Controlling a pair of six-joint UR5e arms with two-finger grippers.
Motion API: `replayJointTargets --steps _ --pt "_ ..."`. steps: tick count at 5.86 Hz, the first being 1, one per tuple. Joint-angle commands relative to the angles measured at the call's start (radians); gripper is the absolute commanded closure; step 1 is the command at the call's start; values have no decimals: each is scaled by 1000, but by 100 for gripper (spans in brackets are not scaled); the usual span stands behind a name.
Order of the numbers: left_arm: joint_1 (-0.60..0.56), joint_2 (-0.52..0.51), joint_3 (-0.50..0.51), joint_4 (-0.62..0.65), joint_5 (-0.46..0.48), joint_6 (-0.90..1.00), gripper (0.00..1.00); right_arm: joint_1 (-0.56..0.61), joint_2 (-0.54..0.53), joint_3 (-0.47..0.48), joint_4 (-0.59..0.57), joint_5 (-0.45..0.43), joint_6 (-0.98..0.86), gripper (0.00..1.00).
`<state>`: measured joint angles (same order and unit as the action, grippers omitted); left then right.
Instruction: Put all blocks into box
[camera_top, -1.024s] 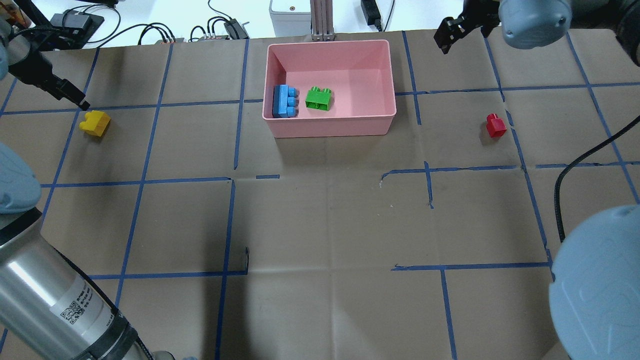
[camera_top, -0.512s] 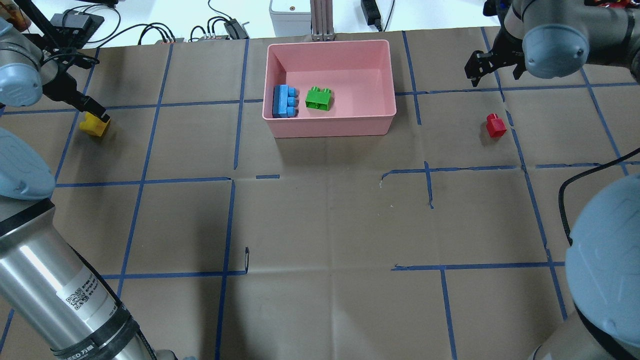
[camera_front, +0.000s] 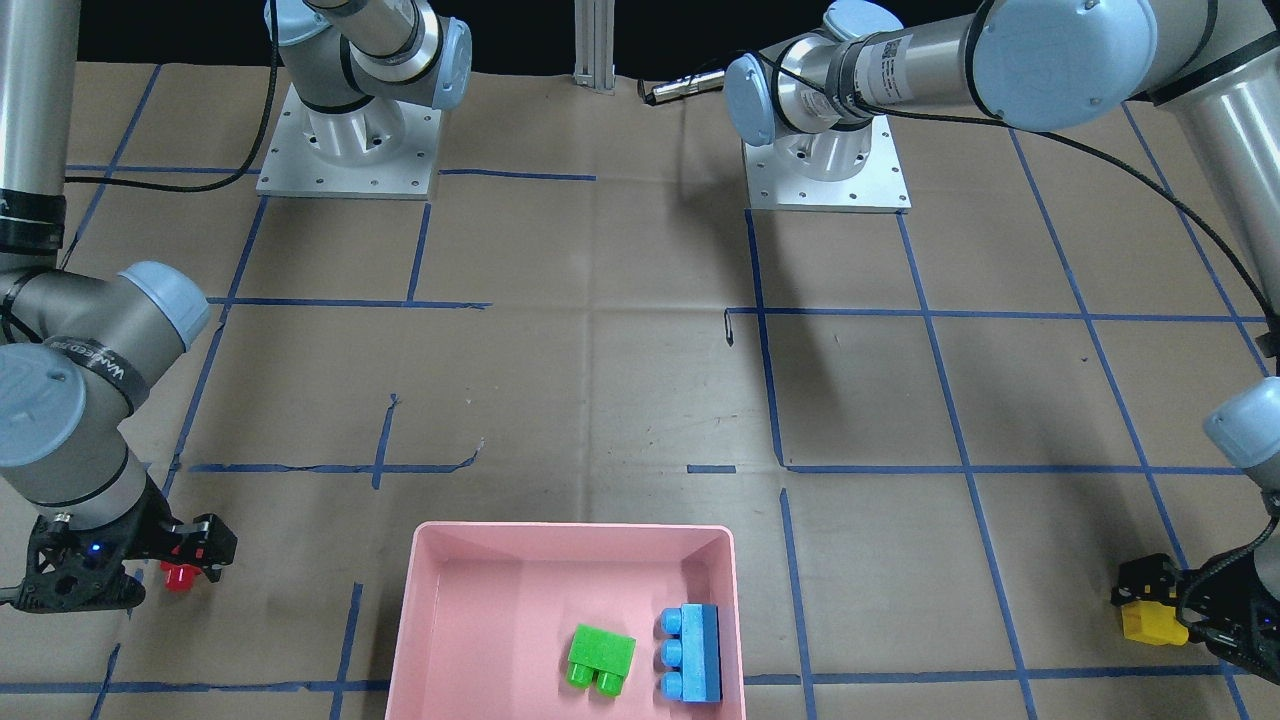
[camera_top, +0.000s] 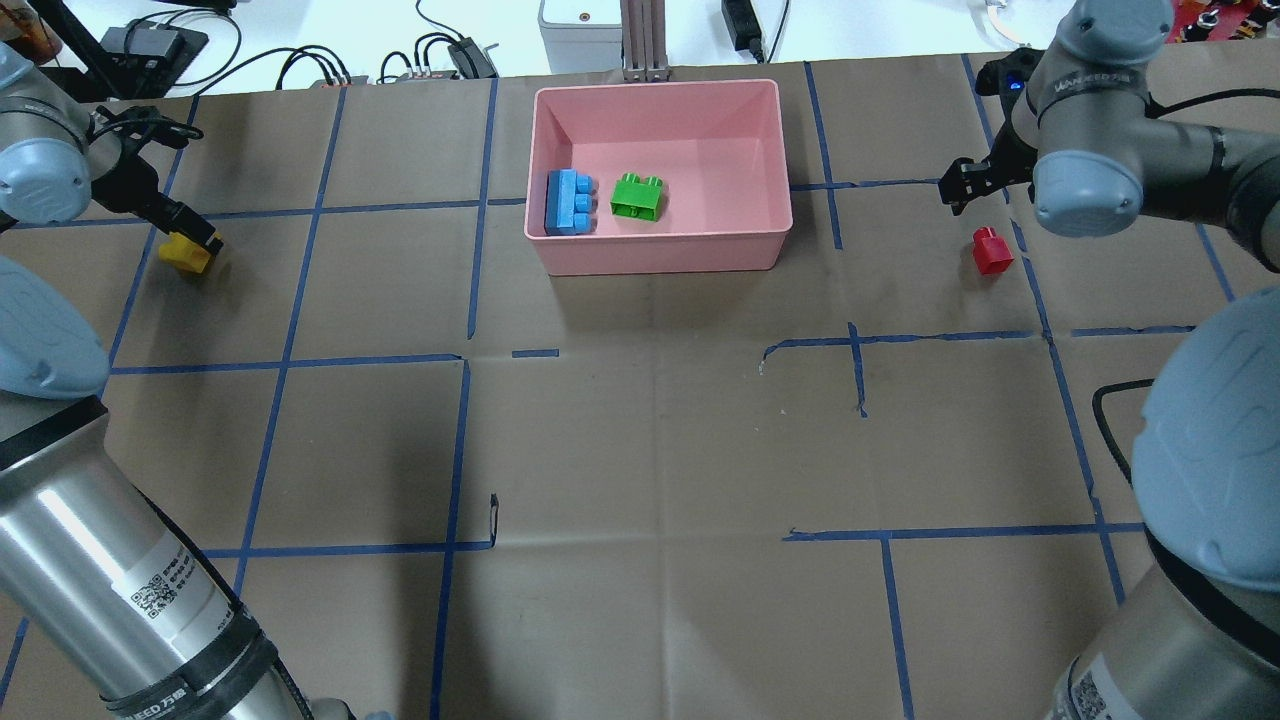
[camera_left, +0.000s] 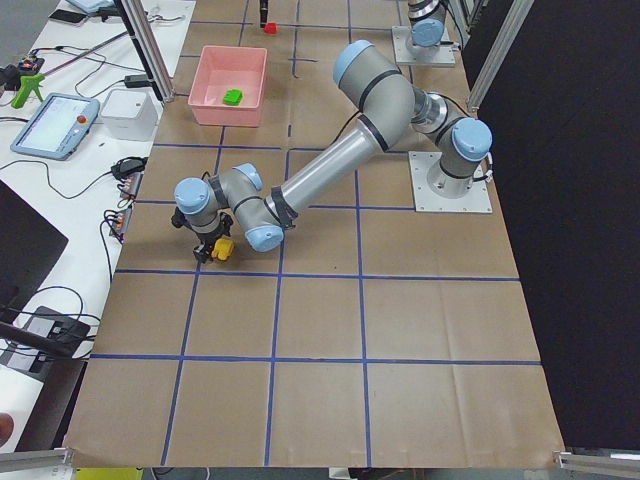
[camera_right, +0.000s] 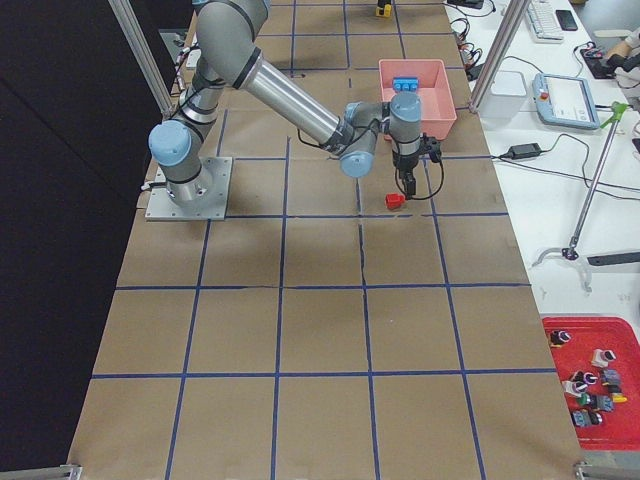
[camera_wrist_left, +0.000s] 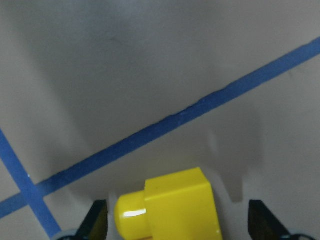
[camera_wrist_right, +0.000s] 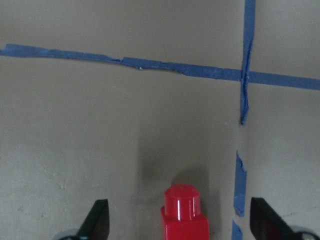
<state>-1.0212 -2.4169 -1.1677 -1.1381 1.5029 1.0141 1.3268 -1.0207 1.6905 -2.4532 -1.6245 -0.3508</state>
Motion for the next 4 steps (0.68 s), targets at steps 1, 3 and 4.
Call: replayJointTargets --steps 1,3,4 --pt "7 2 -4 1 -4 0 29 -12 -1 70 -20 2 -34 0" --pt "3 4 9 1 3 -3 56 -29 -1 78 -17 6 -82 1" --pt "3 12 13 1 5 -5 70 -32 -2 78 -16 6 -82 20"
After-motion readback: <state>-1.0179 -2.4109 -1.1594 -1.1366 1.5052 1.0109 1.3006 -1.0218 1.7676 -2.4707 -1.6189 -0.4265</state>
